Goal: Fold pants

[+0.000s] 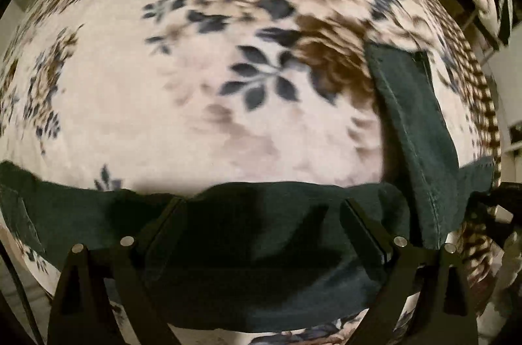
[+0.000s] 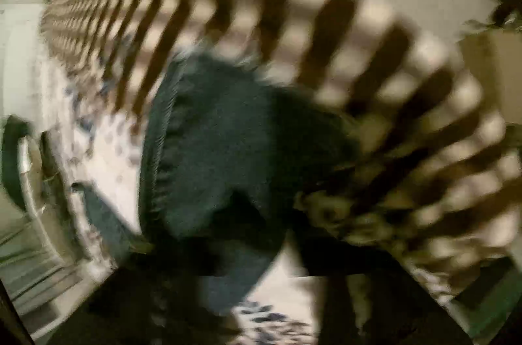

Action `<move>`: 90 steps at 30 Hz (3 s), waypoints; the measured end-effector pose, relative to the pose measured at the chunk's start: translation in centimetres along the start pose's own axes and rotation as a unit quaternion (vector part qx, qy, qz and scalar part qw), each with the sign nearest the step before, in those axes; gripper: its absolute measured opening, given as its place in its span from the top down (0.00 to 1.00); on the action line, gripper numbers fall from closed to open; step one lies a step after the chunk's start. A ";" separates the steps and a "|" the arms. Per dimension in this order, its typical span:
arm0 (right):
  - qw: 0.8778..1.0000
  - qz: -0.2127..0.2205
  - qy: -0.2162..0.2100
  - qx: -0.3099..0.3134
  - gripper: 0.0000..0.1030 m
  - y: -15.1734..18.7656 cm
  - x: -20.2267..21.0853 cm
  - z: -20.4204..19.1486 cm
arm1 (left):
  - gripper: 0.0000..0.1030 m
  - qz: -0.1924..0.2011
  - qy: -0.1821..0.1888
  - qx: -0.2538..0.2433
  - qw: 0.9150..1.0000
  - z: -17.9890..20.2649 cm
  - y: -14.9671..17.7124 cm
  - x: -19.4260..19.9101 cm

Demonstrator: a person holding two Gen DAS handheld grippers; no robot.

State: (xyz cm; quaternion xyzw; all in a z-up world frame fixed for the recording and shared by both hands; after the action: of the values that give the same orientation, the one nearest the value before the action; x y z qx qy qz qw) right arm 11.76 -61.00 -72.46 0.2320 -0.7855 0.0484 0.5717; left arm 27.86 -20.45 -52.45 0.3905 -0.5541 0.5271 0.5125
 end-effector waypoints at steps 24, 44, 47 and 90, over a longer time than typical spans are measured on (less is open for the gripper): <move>0.918 0.031 0.135 0.371 0.39 12.4 -2.6 -21.3 | 0.08 -0.009 -0.074 -0.010 0.997 -2.2 2.8 -1.7; 0.955 0.177 0.116 0.210 0.94 9.9 5.8 -12.3 | 0.08 -0.015 -0.052 0.020 0.998 -5.2 4.9 -1.3; 0.991 0.101 0.052 0.067 0.90 6.4 4.0 -1.9 | 0.08 -0.025 -0.050 0.019 0.998 -4.4 5.1 -1.6; 0.992 -0.002 -0.001 0.123 0.36 14.0 2.2 -2.8 | 0.08 -0.016 -0.001 0.098 0.995 -12.0 10.2 3.2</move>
State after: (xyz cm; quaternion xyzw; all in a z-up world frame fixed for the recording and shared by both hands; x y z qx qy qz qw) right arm 7.79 -48.29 -66.83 0.3020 -0.7738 0.1437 0.5380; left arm 19.31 -6.91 -52.15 0.4480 -0.4940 0.5702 0.4798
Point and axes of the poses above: each gripper's, at about its wrist camera, not at the fingertips, and x roughly against the way its jaws point, z to its right, y to its underside, the point moved 3 cm from there along -x, roughly the way its jaws point, and after that the axes turned 2 degrees about x, right-handed, at the moved point
